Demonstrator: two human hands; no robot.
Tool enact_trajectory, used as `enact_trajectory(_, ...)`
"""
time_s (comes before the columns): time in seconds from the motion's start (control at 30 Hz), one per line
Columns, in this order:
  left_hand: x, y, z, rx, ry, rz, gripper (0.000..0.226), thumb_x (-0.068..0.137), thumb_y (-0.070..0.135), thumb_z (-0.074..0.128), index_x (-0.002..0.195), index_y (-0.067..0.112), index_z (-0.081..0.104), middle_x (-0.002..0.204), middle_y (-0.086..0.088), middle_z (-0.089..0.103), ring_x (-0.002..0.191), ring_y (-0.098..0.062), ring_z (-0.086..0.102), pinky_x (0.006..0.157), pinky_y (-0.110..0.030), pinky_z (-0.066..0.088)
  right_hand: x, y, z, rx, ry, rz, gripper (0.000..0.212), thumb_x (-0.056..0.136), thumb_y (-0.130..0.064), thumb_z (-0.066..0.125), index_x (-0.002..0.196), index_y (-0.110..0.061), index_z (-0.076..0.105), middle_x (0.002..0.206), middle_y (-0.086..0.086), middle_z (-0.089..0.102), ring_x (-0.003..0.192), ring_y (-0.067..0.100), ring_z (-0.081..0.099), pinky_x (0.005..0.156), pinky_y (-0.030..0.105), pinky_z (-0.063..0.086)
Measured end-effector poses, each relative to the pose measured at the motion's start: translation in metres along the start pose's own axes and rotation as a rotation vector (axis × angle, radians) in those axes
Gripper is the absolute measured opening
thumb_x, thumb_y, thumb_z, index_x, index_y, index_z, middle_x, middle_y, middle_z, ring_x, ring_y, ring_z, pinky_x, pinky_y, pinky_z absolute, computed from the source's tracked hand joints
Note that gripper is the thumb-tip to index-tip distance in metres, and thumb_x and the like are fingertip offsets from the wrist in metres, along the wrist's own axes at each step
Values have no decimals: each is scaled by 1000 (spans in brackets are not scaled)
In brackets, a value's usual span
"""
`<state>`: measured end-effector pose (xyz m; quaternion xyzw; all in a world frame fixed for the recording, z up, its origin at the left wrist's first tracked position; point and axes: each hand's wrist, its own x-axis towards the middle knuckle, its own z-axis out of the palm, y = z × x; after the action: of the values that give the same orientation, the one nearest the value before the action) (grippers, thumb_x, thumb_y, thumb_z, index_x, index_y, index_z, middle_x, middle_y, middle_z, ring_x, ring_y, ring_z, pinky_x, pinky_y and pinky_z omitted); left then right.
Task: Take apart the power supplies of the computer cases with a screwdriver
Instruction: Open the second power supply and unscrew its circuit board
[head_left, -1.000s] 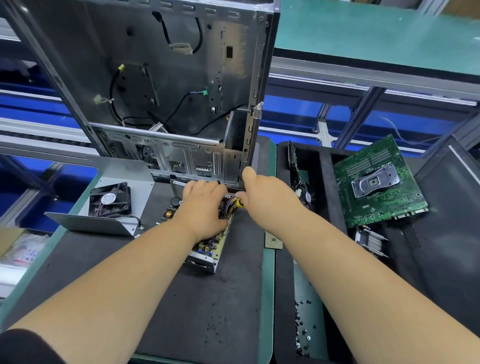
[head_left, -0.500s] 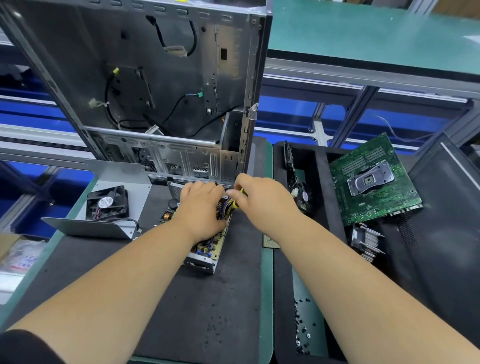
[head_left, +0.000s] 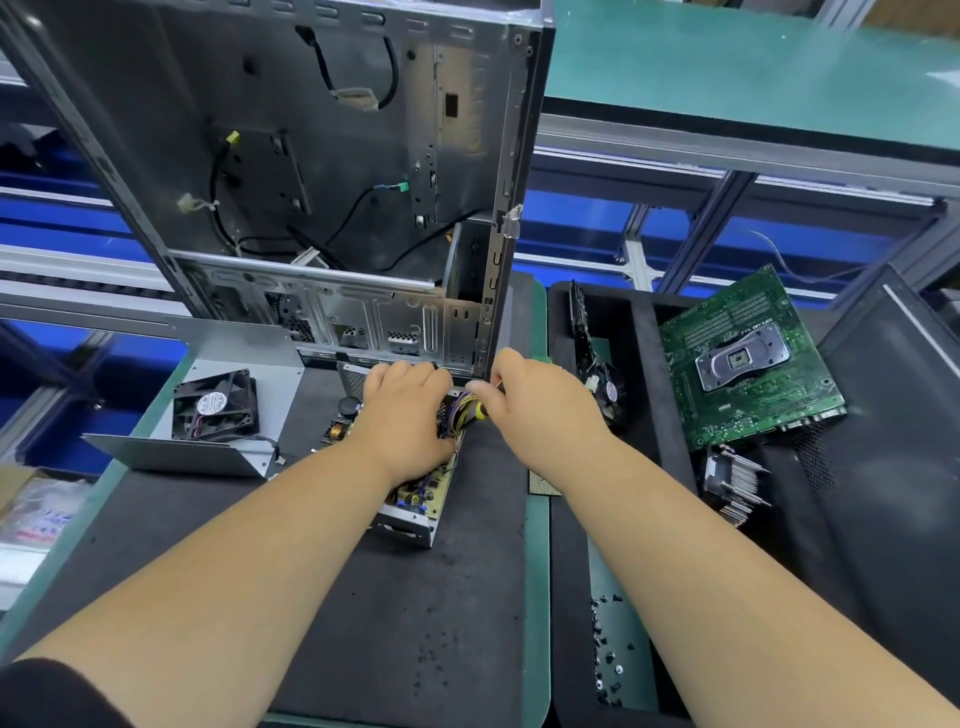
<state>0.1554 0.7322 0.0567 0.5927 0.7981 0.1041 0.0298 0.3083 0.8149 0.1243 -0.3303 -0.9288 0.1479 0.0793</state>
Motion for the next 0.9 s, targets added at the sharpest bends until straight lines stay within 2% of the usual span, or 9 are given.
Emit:
enact_trajectory(0.1, 0, -1, 0, 16, -11, -1, 51, 71, 49, 73, 106, 25, 47, 104, 8, 46, 105, -21, 40, 95, -35, 18, 0, 1, 4, 91, 4, 23, 18, 103, -31, 50, 97, -17, 41, 77, 1, 54, 71, 27, 50, 60, 36, 32)
enact_trajectory(0.2, 1, 0, 0, 13, -5, 5, 50, 70, 48, 73, 106, 24, 47, 100, 9, 40, 105, -21, 40, 94, -35, 19, -1, 2, 3, 180, 3, 55, 16, 99, -22, 55, 100, -19, 40, 74, -6, 46, 68, 20, 46, 57, 34, 30)
enact_trajectory(0.33, 1, -1, -1, 10, -8, 8, 51, 70, 49, 73, 105, 25, 45, 98, 11, 35, 105, -21, 39, 94, -35, 19, 1, 4, -3, 231, -25, 61, 13, 93, -14, 57, 98, -23, 50, 99, -3, 49, 96, 22, 50, 76, 30, 34)
enact_trajectory(0.4, 1, -1, 0, 8, -7, 8, 51, 70, 48, 73, 106, 24, 46, 98, 10, 36, 105, -21, 40, 94, -35, 19, 1, 4, -4, 189, -29, 50, 11, 93, -18, 57, 103, -20, 55, 104, -1, 53, 100, 23, 51, 78, 31, 37)
enact_trajectory(0.5, 1, 0, 0, -1, -3, 8, 50, 70, 46, 73, 107, 24, 48, 100, 10, 40, 105, -21, 40, 94, -35, 19, -2, 2, -1, 48, 11, 33, 25, 99, -41, 53, 105, -17, 56, 94, 1, 59, 89, 25, 55, 72, 36, 44)
enact_trajectory(0.57, 1, 0, 0, -1, -6, 9, 49, 70, 46, 74, 105, 25, 46, 99, 10, 39, 105, -21, 40, 94, -35, 19, -1, 1, 0, 25, 19, 38, 30, 102, -45, 47, 97, -16, 54, 84, 1, 56, 82, 27, 55, 67, 38, 44)
enact_trajectory(0.7, 0, -1, 1, 8, -13, 7, 49, 70, 48, 74, 102, 26, 43, 98, 10, 36, 104, -20, 40, 96, -36, 20, 1, -1, 1, 130, 11, 36, 12, 101, -27, 52, 101, -16, 49, 87, 3, 61, 80, 26, 56, 67, 38, 44)
enact_trajectory(0.8, 1, 0, 1, 8, -4, 9, 49, 70, 47, 73, 104, 25, 46, 98, 10, 36, 103, -20, 40, 94, -35, 20, 1, -4, 2, 184, 6, 26, 12, 98, -19, 56, 102, -15, 44, 82, 2, 57, 76, 24, 53, 66, 40, 44)
enact_trajectory(0.9, 2, -2, 1, 2, 5, 7, 48, 70, 46, 73, 103, 25, 46, 97, 10, 37, 102, -21, 41, 94, -36, 21, 3, -8, 2, 212, -19, 11, 9, 98, -15, 55, 98, -14, 45, 84, 2, 53, 83, 26, 50, 69, 41, 44)
